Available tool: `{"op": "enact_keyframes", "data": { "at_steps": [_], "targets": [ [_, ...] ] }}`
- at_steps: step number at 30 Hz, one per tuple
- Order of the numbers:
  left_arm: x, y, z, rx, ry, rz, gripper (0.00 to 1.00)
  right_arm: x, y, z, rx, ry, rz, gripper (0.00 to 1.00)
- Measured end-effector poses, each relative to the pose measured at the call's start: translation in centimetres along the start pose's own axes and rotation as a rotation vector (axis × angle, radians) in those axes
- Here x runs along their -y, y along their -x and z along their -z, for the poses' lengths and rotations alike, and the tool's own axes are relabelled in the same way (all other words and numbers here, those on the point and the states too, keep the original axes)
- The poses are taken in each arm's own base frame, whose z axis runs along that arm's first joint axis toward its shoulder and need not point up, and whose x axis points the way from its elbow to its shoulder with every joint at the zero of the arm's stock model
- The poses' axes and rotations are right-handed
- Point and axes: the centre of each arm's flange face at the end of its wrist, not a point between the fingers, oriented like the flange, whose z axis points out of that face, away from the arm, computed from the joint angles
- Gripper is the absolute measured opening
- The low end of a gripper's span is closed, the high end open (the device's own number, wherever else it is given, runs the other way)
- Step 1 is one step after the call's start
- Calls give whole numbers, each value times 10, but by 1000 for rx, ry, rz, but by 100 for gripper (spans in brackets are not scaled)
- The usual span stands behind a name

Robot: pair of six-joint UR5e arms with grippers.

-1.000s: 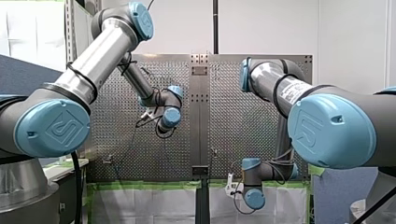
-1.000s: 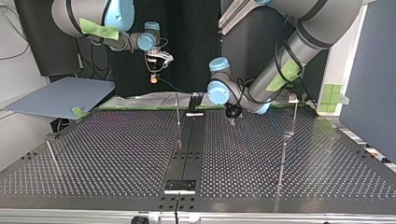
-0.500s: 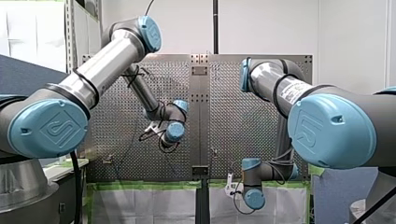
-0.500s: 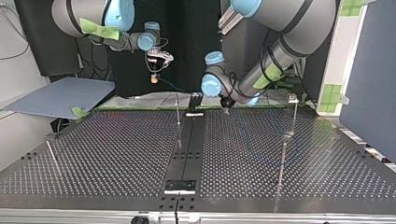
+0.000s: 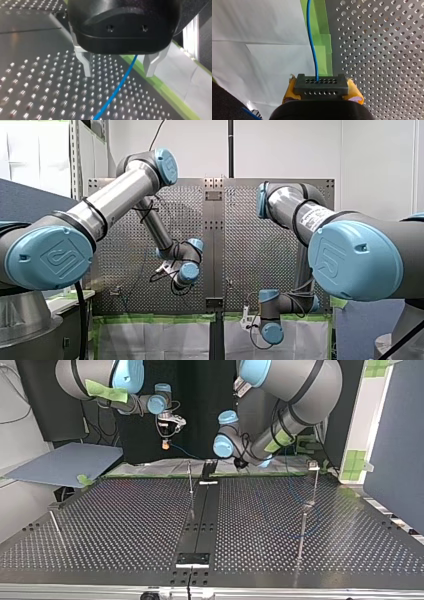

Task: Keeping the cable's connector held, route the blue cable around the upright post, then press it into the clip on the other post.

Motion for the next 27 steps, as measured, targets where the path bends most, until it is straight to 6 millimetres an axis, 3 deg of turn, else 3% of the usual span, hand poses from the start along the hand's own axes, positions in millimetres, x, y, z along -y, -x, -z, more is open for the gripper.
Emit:
{"op": "enact_keyframes", "data": {
  "at_steps": [11,19,27],
  "targets": [
    [44,-29,4,-9,-51,5,100,3,0,1,-3,-11,2,0],
    [50,-28,2,11,-54,53,100,6,1,1,-2,-20,10,0],
    [71,-32,-8,16,-88,98,100,11,0,2,-3,-33,21,0]
  ]
}}
